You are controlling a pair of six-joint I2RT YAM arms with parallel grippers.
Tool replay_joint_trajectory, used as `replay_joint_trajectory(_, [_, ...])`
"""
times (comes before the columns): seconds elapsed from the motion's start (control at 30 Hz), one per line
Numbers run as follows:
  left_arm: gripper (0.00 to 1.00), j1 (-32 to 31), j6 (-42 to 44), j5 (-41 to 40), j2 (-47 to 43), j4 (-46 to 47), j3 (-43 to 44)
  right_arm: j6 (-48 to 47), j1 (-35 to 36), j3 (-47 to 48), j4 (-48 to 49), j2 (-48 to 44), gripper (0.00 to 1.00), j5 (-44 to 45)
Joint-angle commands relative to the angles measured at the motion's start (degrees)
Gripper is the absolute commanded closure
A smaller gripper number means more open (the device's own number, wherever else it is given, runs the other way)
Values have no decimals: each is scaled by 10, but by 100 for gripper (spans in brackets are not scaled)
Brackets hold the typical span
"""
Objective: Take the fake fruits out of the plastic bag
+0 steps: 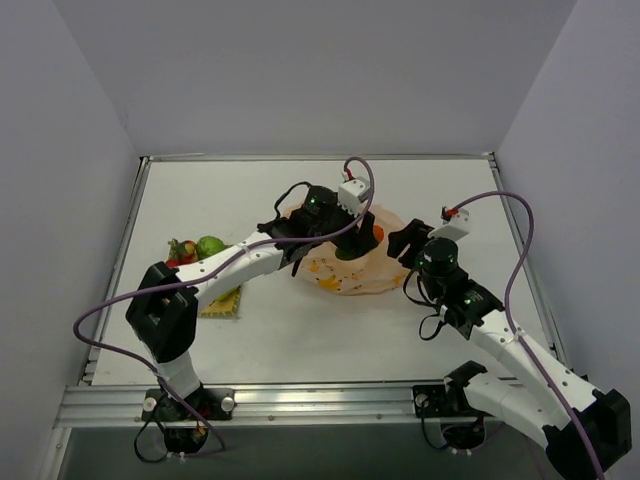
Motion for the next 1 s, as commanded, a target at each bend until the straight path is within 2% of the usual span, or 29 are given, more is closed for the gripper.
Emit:
replay_joint_trajectory(0.0, [97,5,-14,81,-71,44,-10,-10,-11,16,-13,4,44,26])
replay_joint_trajectory(0.1, [97,12,-31,95,-115,72,-31,-12,-29,12,-15,12,41,25])
replay_joint_trajectory(0.2, [98,29,-64,91,-166,114,-65,-27,-54,15,-24,15,27,18])
replay_joint_trajectory(0.23, [98,40,-73,77,-180,122,-82,-34,-61,20,-27,21,18,13])
replay_joint_trajectory(0.33, [98,58,-103,-8,-237,125,-106,-47,-72,31,-45,52,7,-11])
replay_joint_trajectory(0.47, [98,105,-154,-125,-318,114,-190,-41,-75,5,-46,78,4,-37])
replay_joint_trajectory(0.53, [98,123,-189,-169,-367,101,-225,-35,-78,-7,-37,81,14,-51])
replay_joint_trajectory(0.57, [98,141,-198,-218,-385,90,-257,-33,-79,-17,-33,80,19,-55])
replay_joint_trajectory(0.6, [97,152,-221,-243,-413,79,-271,-30,-81,-20,-31,76,35,-56])
replay_joint_trajectory(0.67, [97,177,-246,-287,-432,38,-293,-27,-91,-22,-31,63,60,-50])
replay_joint_trajectory(0.7, [97,204,-268,-298,-439,24,-307,-30,-96,-22,-31,60,80,-49])
replay_joint_trajectory(0.8, [97,243,-286,-327,-429,-20,-325,-34,-117,-19,-32,51,92,-54])
replay_joint_trajectory(0.97, [97,252,-273,-375,-361,-38,-319,-29,-126,-31,-40,19,99,-44])
